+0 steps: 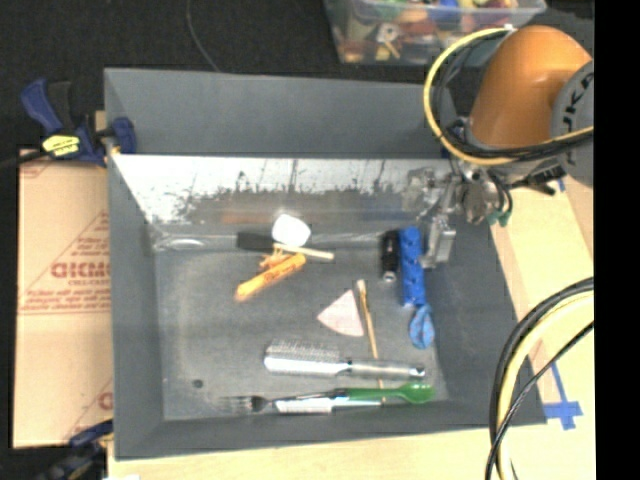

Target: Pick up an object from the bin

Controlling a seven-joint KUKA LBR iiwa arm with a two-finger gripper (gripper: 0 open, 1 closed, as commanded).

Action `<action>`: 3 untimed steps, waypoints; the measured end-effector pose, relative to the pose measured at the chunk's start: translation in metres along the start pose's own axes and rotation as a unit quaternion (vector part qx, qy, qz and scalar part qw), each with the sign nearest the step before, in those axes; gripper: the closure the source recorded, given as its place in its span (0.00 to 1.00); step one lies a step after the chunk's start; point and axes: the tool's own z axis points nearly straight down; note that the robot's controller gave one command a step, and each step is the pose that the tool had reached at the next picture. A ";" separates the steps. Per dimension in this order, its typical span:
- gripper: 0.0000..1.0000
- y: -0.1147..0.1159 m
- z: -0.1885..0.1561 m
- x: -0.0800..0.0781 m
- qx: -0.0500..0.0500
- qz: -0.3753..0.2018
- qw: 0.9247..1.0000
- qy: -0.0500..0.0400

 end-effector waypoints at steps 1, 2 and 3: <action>0.00 0.000 -0.004 -0.002 0.001 -0.001 1.000 -0.003; 0.00 -0.022 0.112 -0.006 0.002 -0.263 0.965 -0.005; 0.00 -0.043 0.050 -0.001 0.002 -0.227 0.974 -0.007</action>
Offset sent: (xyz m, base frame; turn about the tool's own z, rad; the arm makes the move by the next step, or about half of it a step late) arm 0.0033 -0.0222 -0.1233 -0.5668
